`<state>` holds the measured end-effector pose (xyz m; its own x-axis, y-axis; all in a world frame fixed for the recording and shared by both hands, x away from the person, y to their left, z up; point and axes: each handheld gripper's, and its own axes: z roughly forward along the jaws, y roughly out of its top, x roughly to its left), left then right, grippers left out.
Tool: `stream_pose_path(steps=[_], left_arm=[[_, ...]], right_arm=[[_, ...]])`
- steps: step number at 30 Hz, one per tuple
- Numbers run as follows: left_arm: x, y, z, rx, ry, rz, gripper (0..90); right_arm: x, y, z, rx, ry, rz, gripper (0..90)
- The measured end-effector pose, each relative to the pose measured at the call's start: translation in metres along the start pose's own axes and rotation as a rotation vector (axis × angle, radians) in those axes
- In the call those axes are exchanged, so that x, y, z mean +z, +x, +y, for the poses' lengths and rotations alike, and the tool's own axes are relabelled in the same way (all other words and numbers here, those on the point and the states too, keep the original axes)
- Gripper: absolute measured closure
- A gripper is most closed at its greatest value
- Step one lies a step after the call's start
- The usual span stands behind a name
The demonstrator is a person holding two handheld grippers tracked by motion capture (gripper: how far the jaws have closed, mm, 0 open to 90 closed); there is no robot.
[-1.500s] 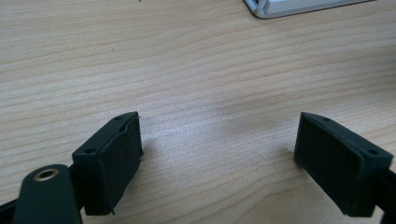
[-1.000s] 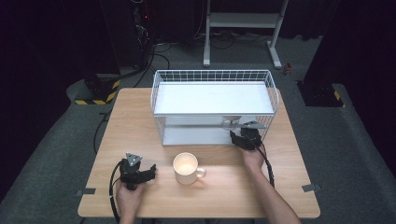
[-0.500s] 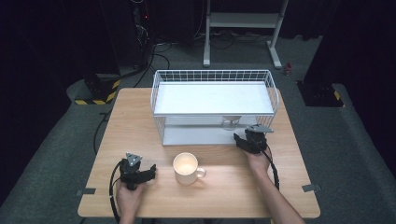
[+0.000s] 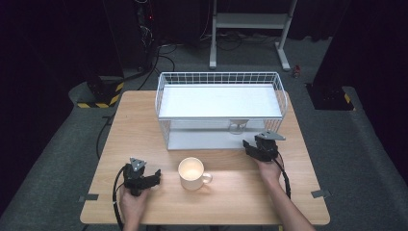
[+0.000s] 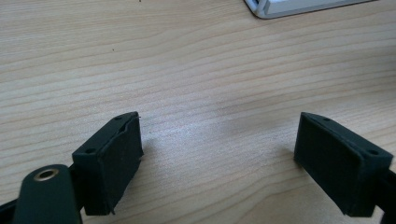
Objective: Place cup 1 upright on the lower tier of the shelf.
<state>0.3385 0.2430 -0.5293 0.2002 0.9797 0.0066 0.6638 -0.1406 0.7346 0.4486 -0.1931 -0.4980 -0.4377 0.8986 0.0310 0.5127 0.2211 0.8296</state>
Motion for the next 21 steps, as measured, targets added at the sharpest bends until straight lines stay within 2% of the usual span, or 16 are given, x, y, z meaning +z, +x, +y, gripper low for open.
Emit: stream_pose_path(steps=[9, 16, 21], left_arm=[[0.0, 0.0, 0.0, 0.0, 0.0, 0.0, 15.4], [0.0, 0.0, 0.0, 0.0, 0.0, 0.0, 15.4], [0.0, 0.0, 0.0, 0.0, 0.0, 0.0, 15.4]], right_arm=[[-0.007, -0.002, -0.003, 0.018, 0.005, 0.012, 42.7], [-0.015, -0.001, -0.005, 0.0, -0.014, 0.021, 42.5], [-0.02, -0.001, -0.008, 0.005, -0.024, 0.029, 41.6]])
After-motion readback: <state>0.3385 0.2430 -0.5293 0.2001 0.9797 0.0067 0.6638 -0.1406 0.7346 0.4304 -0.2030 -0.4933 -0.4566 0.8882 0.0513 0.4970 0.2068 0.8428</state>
